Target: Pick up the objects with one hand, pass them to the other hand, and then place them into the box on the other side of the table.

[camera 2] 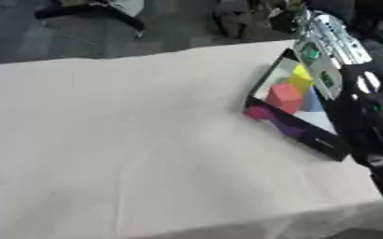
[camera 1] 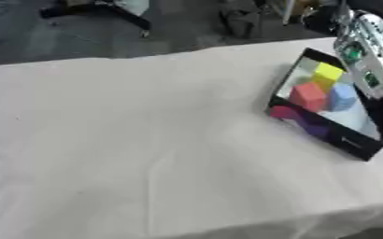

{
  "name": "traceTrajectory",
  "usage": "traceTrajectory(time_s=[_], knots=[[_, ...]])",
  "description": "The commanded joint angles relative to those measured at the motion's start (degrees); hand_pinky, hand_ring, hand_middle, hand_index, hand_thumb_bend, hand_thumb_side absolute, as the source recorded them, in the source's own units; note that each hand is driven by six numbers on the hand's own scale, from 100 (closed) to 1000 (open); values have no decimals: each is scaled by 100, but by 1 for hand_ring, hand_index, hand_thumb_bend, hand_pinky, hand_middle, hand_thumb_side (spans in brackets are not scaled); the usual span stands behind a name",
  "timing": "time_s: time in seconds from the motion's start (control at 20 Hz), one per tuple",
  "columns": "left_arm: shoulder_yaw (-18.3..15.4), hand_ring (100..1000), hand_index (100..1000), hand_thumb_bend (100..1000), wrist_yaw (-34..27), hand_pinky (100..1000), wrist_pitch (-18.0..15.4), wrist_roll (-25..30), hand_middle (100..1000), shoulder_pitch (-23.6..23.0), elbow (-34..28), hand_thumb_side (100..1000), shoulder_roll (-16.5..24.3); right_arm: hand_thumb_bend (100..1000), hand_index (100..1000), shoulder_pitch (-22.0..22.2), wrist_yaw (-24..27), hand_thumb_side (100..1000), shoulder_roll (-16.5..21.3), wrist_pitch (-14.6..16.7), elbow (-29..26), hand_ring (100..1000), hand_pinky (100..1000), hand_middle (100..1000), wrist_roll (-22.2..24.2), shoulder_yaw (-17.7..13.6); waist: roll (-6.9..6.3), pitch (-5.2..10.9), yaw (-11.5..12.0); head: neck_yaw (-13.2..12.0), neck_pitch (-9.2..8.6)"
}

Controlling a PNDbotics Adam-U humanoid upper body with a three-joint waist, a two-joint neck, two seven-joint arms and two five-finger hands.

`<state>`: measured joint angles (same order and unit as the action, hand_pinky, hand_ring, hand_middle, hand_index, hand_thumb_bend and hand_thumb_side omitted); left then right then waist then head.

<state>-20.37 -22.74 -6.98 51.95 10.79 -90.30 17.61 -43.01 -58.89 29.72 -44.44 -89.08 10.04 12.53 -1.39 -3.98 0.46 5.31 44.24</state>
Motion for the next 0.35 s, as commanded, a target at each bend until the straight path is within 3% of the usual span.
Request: traceTrajectory(time_s=[0.05,0.15,0.35], knots=[[66,679,748,100,-111,805,7,2,632,178,-87,791,74,100,941,-298,161,443,-325,266,-529,811,580,836,116,370,-24,99,55,-264,-12],[168,681,749,100,-145,804,20,2,634,265,-51,790,76,100,932,-452,325,423,-595,432,-606,805,605,831,276,640,-62,104,100,-379,-12],[410,680,747,100,-181,802,-52,2,634,407,20,794,146,100,935,-593,464,390,-1163,782,-155,813,710,839,624,1208,-137,86,182,-397,-12]])
